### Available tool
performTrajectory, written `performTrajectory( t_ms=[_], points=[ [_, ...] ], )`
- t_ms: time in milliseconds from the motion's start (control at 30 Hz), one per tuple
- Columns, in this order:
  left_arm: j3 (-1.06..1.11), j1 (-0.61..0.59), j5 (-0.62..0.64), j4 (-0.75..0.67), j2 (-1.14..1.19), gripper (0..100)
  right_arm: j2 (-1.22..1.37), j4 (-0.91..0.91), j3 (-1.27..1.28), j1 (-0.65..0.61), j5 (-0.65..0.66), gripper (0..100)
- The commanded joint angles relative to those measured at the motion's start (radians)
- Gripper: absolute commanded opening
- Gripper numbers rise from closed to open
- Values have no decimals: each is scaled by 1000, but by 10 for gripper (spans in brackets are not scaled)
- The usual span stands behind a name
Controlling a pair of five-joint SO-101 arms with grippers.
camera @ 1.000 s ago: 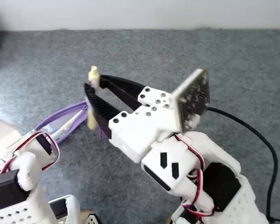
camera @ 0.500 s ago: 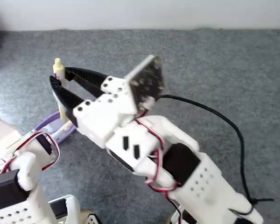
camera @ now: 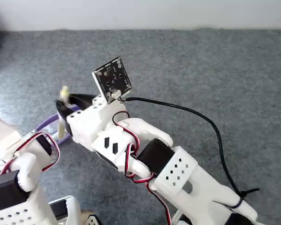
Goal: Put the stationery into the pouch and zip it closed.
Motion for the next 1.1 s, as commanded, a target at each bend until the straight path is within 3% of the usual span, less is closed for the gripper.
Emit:
performTrajectory(
  t_ms=[0, 100, 367, 433, 533, 667, 733, 967, 1067],
  points=[
    [-2, -2, 11, 12, -21, 13, -42, 120, -9, -7, -11, 222],
    [-2, 0, 11, 12, -21, 13, -105, 186, -9, -7, -9, 274],
    [-2, 0, 11, 14, -21, 13, -312, 278, -9, 71, -5, 267],
    [-2, 0, 11, 14, -21, 13, -344, 271, -9, 119, -5, 206],
    [-2, 0, 11, 14, -21, 13, -364, 188, -11, 182, -5, 17],
    [-2, 0, 11, 14, -21, 13, -343, 73, -11, 211, -5, 43],
    [-2, 0, 11, 14, -21, 13, -309, 48, -8, 203, -12, 4],
    [-2, 0, 11, 14, -21, 13, -87, 48, 80, -12, -55, 8],
    [-2, 0, 11, 14, -21, 13, 44, 53, 149, -39, -54, 8]
  ],
)
